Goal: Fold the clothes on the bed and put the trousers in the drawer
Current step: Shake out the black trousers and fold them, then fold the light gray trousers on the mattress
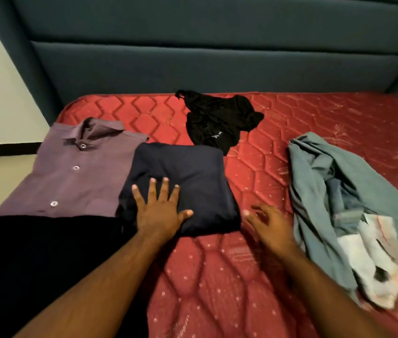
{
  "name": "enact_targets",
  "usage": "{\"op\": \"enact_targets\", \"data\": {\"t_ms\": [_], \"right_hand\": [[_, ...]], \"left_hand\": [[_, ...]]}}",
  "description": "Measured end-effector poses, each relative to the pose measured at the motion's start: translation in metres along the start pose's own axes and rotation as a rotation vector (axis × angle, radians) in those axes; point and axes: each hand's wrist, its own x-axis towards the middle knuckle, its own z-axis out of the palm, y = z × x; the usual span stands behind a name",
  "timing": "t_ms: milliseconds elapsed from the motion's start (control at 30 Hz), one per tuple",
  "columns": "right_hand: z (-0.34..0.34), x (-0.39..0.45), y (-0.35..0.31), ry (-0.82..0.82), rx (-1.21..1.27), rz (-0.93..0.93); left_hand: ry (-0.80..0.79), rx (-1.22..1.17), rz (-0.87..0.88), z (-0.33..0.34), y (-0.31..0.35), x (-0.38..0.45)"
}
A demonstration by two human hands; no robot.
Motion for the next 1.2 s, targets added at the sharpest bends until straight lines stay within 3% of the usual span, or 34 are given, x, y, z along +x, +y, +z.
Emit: {"op": "enact_targets", "data": {"t_ms": [67,167,267,333,400,467,533,600,633,667,767,800,833,933,967,1000,1067,1100,1133,1200], "right_hand": [[-0.029,-0.031,0.043,0.064,-0.496,0.027],[-0.055,-0.075,0.088,-0.057,-0.758,0.142],[-0.076,-0.099,0.087,-0.057,-0.694,0.045],[-0.082,-0.12,0.069,-0.122,-0.477,0.145],[-0.077,-0.162,0.053,-0.316,-0.231,0.155],[-0.055,-0.216,0.04,-0.551,-0.117,0.067],[-0.04,-0.275,0.024,-0.848,-0.069,-0.008],[-0.036,-0.312,0.011,-1.072,-0.061,-0.039],[-0.036,-0.317,0.012,-1.078,-0.015,-0.018],[-0.041,-0.316,0.015,-0.978,0.059,0.011],[-0.068,-0.295,0.049,-0.243,0.035,0.086],[-0.079,-0.288,0.056,-0.102,-0.022,0.066],[-0.087,-0.285,0.064,-0.108,-0.107,0.012],[-0.074,-0.295,0.063,-0.43,-0.611,-0.268],[-0.065,-0.302,0.054,-0.492,-0.75,-0.335],[-0.054,-0.309,0.046,-0.515,-0.818,-0.36],[-0.041,-0.321,0.024,-0.568,-0.763,-0.342],[-0.037,-0.327,0.017,-0.67,-0.653,-0.329],[-0.034,-0.334,0.011,-0.836,-0.527,-0.305],[-0.043,-0.343,0.005,-1.197,-0.259,-0.174]], "left_hand": [[0.132,0.0,0.024,0.002,0.015,-0.013],[0.153,-0.138,0.161,0.016,0.056,-0.054],[-0.071,-0.234,0.176,0.018,0.095,-0.117],[-0.229,-0.319,0.228,0.022,0.113,-0.157],[-0.266,-0.596,0.22,0.019,0.125,-0.196],[-0.233,-1.054,0.056,0.014,0.129,-0.229],[-0.304,-1.346,0.049,0.003,0.125,-0.26],[-0.305,-1.261,0.211,0.015,0.117,-0.28],[-0.281,-1.139,0.261,0.019,0.111,-0.286],[-0.283,-1.013,0.267,0.022,0.104,-0.29],[-0.415,-0.576,0.271,-0.001,0.085,-0.319],[-0.494,-0.398,0.316,-0.015,0.082,-0.329],[-0.628,-0.218,0.36,-0.03,0.081,-0.339],[-1.149,0.091,0.314,-0.071,0.082,-0.356],[-1.129,0.122,0.274,-0.082,0.081,-0.354],[-0.955,0.115,0.246,-0.082,0.078,-0.347],[-0.435,-0.047,0.215,-0.08,0.075,-0.335],[-0.267,-0.225,0.198,-0.072,0.075,-0.328],[-0.173,-0.395,0.221,-0.064,0.077,-0.323],[-0.232,-0.477,0.357,-0.044,0.077,-0.314]]}}
